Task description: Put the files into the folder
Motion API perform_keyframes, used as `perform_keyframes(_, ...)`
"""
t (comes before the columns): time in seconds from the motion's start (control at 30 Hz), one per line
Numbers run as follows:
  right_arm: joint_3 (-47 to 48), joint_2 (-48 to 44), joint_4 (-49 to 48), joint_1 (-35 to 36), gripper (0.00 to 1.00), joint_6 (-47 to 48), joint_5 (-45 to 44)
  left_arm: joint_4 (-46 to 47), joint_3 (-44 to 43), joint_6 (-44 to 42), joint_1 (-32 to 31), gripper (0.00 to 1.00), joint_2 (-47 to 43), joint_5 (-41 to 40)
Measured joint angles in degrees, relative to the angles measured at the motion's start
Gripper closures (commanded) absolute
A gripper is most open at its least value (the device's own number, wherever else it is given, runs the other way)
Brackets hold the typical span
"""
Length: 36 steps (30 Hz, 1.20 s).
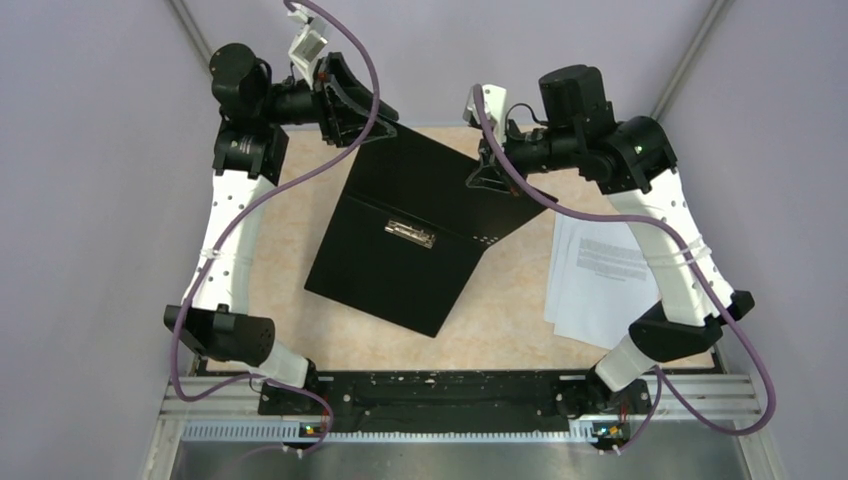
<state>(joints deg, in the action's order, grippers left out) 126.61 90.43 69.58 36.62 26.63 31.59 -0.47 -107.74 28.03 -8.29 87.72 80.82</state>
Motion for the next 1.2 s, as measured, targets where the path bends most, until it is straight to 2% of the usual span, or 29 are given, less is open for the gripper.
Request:
perform_keyframes(0.07,0.26,0.35,0.02,0.00,1.00,0.24,-0.04,-2.05,0.96,-1.51,0.00,0.60,0.00,-0.22)
perform_keyframes(0.13,0.28,0.55,0.04,0.00,1.00,0.33,-0.07,-4.94,1.22,-3.63,0.00,0.69,0.00,-0.76)
perform_keyframes(0.23,0.31,1.07,0.07,0.00,1.00,0.35,-0.39,-7.80,1.75,-6.03,0.00,0.94,-0.04,-1.46)
perform_keyframes(0.27,0.31,1.25,0.13,0.00,0.93,0.33,-0.76,-8.00,2.23,-6.75,0.00,1.00,-0.13,-1.60)
perform_keyframes(0.33,0.31,1.75,0.00,-0.15,0.55,-0.17,-2.14,-8.66,3.61,-8.20,-0.04,1.00,-0.63,-1.42)
perform_keyframes(0.4,0.24,2.23,-1.01,-0.35,0.27,-1.18,-4.07,-9.11,5.51,-8.66,-0.07,1.00,-1.75,-4.02)
perform_keyframes(0.47,0.00,2.32,-3.82,-0.20,0.13,-2.64,-6.62,-9.79,8.15,-7.80,-0.37,1.00,-3.02,-8.87)
perform_keyframes(0.5,-1.03,1.77,-6.45,-0.07,0.09,-3.56,-8.61,-10.21,9.62,-6.88,-0.48,1.00,-3.54,-11.47)
perform_keyframes(0.6,-6.01,-0.59,-13.70,-0.17,0.03,-7.08,-14.27,-10.80,14.27,-4.07,-0.61,1.00,-4.90,-21.68)
perform_keyframes(0.83,-21.38,-9.51,-27.36,-0.96,0.01,-17.88,-27.67,-11.61,28.85,2.34,-0.35,1.00,-13.40,-50.71)
perform_keyframes(1.0,-27.98,-14.45,-32.37,-1.07,0.01,-27.28,-34.60,-11.04,41.38,9.20,-0.33,1.00,-23.47,-64.06)
perform_keyframes(1.2,-38.58,-17.20,-35.93,-1.07,0.02,-37.09,-37.35,-10.08,56.11,15.21,-2.36,1.00,-35.43,-80.59)
